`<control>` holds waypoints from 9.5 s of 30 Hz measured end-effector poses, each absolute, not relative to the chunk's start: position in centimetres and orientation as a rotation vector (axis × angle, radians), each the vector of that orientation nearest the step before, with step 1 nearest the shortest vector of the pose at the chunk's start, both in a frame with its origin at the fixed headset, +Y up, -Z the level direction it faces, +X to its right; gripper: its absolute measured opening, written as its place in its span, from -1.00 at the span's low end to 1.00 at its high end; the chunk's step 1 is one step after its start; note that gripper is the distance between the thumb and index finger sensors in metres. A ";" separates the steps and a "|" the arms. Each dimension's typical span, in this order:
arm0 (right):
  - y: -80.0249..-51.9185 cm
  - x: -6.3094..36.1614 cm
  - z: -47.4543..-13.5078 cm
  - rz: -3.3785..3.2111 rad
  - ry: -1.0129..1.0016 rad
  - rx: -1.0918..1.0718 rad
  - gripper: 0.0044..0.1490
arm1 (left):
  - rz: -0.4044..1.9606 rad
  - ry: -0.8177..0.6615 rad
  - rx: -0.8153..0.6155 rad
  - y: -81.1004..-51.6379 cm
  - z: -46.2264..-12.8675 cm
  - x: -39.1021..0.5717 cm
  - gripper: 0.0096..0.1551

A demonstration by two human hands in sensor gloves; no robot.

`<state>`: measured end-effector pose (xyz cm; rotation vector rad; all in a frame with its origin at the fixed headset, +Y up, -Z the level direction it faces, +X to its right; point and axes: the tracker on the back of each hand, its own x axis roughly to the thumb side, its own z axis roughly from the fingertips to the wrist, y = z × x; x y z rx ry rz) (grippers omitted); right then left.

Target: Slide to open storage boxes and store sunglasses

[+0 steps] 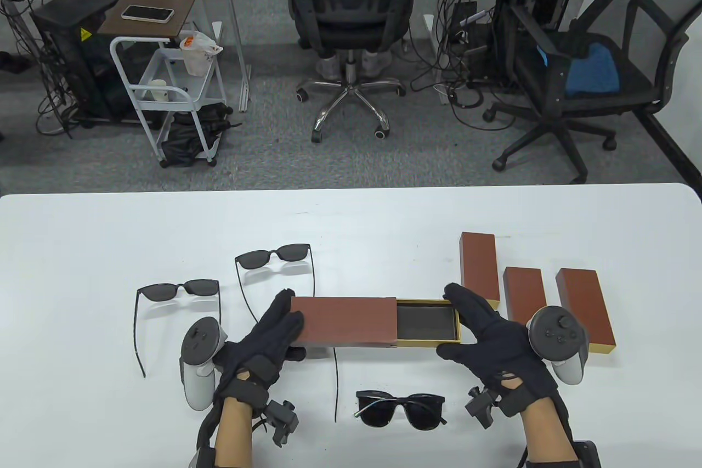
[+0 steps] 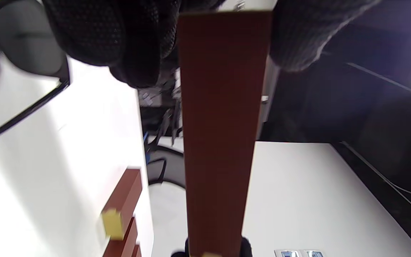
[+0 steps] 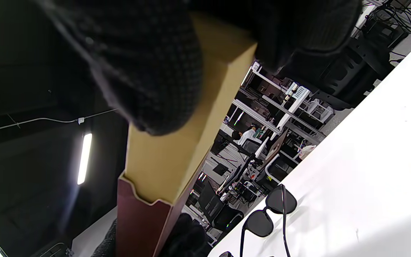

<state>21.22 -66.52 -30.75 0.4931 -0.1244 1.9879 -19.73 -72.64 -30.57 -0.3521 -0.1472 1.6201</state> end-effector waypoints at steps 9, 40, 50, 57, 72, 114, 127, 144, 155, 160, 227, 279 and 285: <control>-66.7 20.9 -30.8 1.989 -0.097 0.484 0.09 | 1.783 -0.121 -0.486 -73.9 -30.6 -19.8 -0.07; -72.2 13.7 -30.6 2.716 0.338 0.708 -0.34 | 1.626 0.131 -0.044 -72.6 -29.6 -21.9 -0.14; -74.3 10.8 -29.5 2.909 0.361 0.861 -0.39 | 1.604 0.179 -0.048 -73.0 -29.7 -22.1 -0.14; -74.7 10.4 -29.4 2.975 0.313 0.870 -0.51 | 1.607 0.190 -0.060 -73.4 -29.9 -22.2 -0.14; -69.0 13.2 -29.4 2.908 -0.139 0.687 -0.54 | 1.609 0.244 -0.077 -73.7 -29.9 -21.9 -0.14; -58.9 8.5 -29.5 3.426 -0.657 0.726 -0.55 | 1.585 0.133 -0.198 -73.6 -29.8 -19.2 -0.13; -58.6 8.1 -30.5 3.209 -0.381 0.594 -0.55 | 1.618 0.059 -0.264 -73.8 -29.8 -18.5 -0.14; -59.0 8.5 -31.2 3.026 -0.412 0.568 -0.55 | 1.637 0.105 -0.301 -74.3 -29.8 -18.6 -0.14; -61.7 15.9 -32.4 2.551 -0.489 0.226 -0.28 | 1.635 0.108 -0.262 -74.4 -29.8 -19.1 -0.14; -66.1 18.8 -32.8 2.040 -0.249 -0.009 -0.19 | 1.637 0.112 -0.246 -74.5 -29.9 -19.2 -0.14; -72.5 16.9 -30.7 1.509 0.044 0.308 0.11 | 1.654 -0.113 -0.545 -73.8 -29.7 -13.8 -0.10; -68.0 10.4 -38.6 2.597 -0.408 0.159 -0.04 | 0.754 0.020 0.182 -70.6 -29.4 -16.3 -0.31; -69.2 9.1 -42.1 2.805 -0.410 0.033 -0.05 | 0.568 -0.043 0.206 -70.0 -29.4 -14.8 -0.29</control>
